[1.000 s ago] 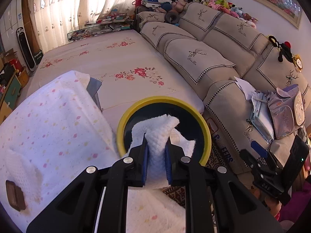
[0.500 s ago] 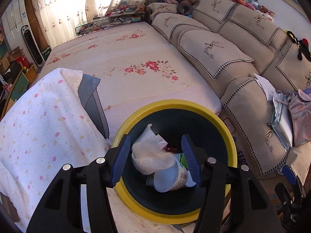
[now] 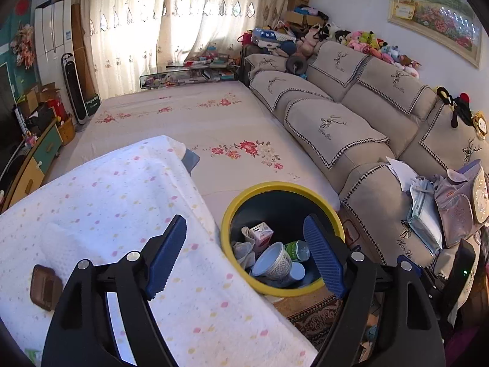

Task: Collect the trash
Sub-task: 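Move both grippers back above the table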

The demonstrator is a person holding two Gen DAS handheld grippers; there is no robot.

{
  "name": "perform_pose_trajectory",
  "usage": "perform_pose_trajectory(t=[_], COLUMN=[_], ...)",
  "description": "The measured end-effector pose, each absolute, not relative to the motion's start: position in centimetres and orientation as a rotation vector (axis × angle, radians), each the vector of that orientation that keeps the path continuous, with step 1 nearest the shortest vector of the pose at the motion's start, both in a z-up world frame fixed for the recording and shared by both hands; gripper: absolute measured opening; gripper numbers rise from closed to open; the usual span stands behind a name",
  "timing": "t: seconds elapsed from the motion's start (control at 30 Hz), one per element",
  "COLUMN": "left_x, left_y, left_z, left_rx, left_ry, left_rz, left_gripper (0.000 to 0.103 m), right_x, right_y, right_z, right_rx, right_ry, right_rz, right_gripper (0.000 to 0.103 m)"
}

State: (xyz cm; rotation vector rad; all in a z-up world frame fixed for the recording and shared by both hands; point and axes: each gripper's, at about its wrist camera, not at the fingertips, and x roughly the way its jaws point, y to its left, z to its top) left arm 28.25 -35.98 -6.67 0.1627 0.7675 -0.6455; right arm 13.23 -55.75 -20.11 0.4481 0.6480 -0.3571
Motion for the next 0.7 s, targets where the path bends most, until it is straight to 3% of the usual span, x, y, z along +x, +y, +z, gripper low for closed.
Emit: perform_pose_trajectory(t=[0.33, 0.7], left_x=[19.9, 13.3], left_y=[-20.7, -2.1], left_z=[-2.9, -4.7], left_rx=[0.057, -0.07], left_ry=[0.642, 0.6], left_rz=[-0.508, -0.197], left_gripper=[0.094, 0.097], right_x=[15.5, 18.9], right_y=[-48.6, -36.1], right_z=[-18.2, -16.0], right_rx=[0.345, 0.191], right_ry=[0.664, 0.694], right_rz=[-0.22, 0.023], right_gripper=[0.086, 0.086])
